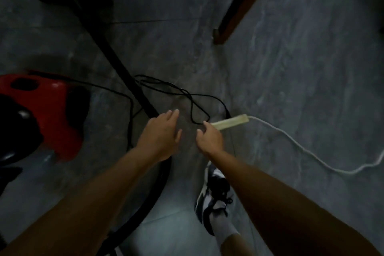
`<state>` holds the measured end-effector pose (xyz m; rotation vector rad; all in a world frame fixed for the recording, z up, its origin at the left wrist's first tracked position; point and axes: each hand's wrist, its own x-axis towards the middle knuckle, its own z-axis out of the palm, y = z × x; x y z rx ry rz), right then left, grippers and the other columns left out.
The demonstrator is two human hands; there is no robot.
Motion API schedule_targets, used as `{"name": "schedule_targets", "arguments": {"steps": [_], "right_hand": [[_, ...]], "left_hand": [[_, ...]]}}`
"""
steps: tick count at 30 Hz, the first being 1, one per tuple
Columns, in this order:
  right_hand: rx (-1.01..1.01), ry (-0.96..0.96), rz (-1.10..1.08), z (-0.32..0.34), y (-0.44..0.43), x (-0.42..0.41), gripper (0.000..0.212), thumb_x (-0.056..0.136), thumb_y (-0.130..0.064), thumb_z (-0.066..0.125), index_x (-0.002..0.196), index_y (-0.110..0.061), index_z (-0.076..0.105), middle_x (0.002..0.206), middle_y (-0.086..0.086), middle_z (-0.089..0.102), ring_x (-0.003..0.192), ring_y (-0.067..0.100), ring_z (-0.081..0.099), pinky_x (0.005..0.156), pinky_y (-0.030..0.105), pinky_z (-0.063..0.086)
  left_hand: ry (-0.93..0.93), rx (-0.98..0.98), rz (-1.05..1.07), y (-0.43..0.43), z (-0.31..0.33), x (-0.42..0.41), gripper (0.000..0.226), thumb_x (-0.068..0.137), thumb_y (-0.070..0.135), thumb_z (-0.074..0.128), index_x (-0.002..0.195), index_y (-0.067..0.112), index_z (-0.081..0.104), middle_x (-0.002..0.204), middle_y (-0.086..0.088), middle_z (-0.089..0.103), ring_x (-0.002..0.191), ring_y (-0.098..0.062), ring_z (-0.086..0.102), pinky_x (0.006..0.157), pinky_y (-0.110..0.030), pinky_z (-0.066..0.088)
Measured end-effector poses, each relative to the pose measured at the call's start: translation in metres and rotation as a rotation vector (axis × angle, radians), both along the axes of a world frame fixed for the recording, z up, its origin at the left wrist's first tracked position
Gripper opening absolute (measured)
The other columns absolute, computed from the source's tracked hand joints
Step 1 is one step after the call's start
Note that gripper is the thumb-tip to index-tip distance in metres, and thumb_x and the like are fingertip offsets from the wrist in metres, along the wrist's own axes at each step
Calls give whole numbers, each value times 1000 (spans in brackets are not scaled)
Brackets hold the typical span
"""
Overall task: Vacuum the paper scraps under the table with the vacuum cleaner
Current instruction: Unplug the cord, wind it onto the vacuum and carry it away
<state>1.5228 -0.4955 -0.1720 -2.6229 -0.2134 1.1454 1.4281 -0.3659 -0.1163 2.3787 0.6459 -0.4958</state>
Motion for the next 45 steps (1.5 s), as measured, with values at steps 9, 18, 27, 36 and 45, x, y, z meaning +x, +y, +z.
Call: {"name": "schedule_targets", "arguments": {"steps": [9,18,27,36,45], "right_hand": [[-86,-2,-121,-8,-102,41,48,97,-25,46,142,-9,42,140,17,50,128,32,48,104,40,39],[-72,-130,130,-80,-89,133,39,97,-24,43,132,-13,54,131,13,56,119,30,53,99,40,43],[-195,-308,472,-138,-79,167,30,96,-34,45,103,-15,66,103,9,66,97,26,60,87,40,43],[-273,-283,491,-148,-66,174,18,93,-34,55,94,-17,62,98,5,70,99,25,62,94,37,33],[104,-254,-24,-137,-110,142,14,92,-21,58,99,-15,69,94,1,69,79,8,52,69,18,36]], "left_hand": [[100,-69,-240,-93,-24,48,59,94,27,43,147,11,24,144,-10,42,131,-25,41,105,-37,34],[107,2,-152,-132,-121,126,49,88,23,48,134,9,38,124,-11,52,111,-30,54,89,-42,43],[93,96,-83,-155,-188,154,61,91,16,48,145,0,23,141,-15,43,132,-30,39,108,-43,35],[58,141,-146,-165,-202,150,53,90,12,49,140,5,34,138,-12,47,127,-27,45,103,-41,39],[205,144,-345,-195,-192,129,72,95,18,38,150,3,-7,159,-17,-6,148,-30,-4,121,-48,6]]}}
